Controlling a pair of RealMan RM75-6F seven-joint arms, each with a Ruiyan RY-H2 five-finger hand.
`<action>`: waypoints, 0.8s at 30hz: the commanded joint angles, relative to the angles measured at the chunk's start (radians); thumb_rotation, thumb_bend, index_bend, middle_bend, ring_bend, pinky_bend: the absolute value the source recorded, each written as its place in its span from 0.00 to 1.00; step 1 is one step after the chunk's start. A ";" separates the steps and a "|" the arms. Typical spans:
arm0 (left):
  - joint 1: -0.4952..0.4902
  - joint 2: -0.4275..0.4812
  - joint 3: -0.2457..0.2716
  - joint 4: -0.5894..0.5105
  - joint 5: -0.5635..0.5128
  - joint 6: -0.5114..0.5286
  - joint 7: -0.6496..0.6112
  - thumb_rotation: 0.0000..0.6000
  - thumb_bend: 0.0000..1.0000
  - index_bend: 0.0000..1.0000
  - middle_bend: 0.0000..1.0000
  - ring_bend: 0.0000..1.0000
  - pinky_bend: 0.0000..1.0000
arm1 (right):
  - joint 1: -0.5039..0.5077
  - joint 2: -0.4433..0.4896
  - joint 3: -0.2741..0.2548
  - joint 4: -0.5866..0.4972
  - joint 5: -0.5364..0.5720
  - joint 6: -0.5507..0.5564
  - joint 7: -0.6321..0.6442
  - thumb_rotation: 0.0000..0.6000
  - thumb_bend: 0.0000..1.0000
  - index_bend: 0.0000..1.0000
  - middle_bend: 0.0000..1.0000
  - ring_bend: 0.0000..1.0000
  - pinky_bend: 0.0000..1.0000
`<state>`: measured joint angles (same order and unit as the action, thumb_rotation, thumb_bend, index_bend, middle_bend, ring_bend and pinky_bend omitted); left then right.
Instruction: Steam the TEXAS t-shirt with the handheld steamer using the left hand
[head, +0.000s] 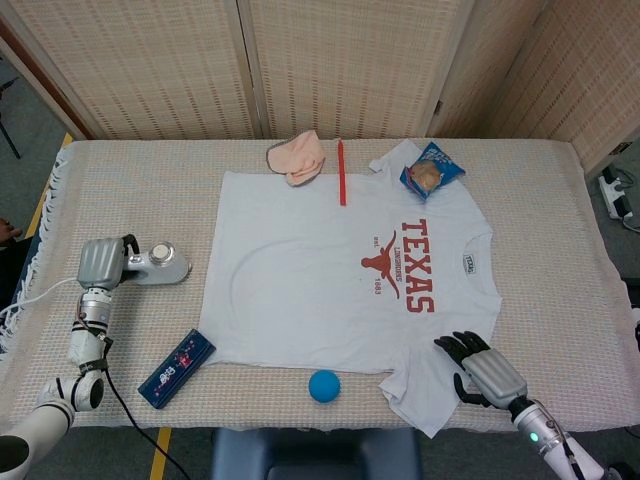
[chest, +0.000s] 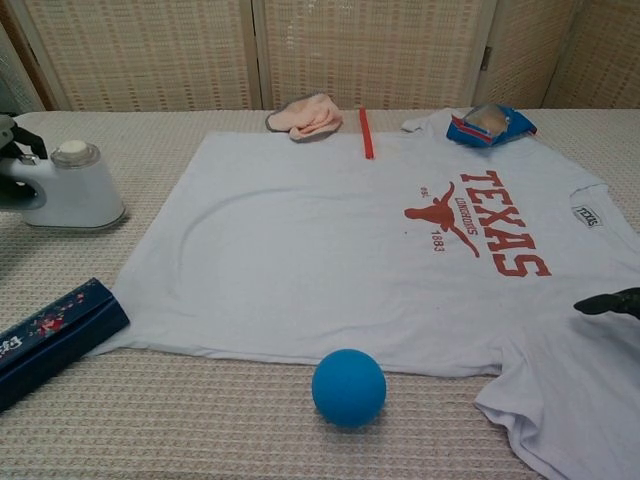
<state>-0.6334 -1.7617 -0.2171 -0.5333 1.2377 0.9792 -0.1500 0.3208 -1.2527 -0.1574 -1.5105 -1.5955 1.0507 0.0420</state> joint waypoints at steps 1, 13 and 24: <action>0.006 -0.006 -0.003 0.000 -0.013 -0.034 -0.006 1.00 0.20 0.49 0.61 0.49 0.63 | -0.001 0.002 0.000 -0.001 0.000 0.002 0.000 0.62 0.77 0.00 0.06 0.00 0.00; 0.038 0.105 -0.030 -0.208 -0.047 -0.031 0.064 1.00 0.00 0.00 0.00 0.00 0.01 | -0.001 0.001 0.003 0.002 -0.005 0.007 0.005 0.62 0.77 0.00 0.06 0.00 0.00; 0.136 0.262 -0.061 -0.528 -0.102 0.110 0.179 1.00 0.02 0.00 0.03 0.01 0.11 | -0.015 0.028 0.033 -0.008 -0.021 0.093 0.001 0.62 0.59 0.00 0.07 0.00 0.00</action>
<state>-0.5403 -1.5471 -0.2638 -0.9846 1.1404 1.0071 0.0170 0.3140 -1.2361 -0.1365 -1.5132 -1.6115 1.1144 0.0480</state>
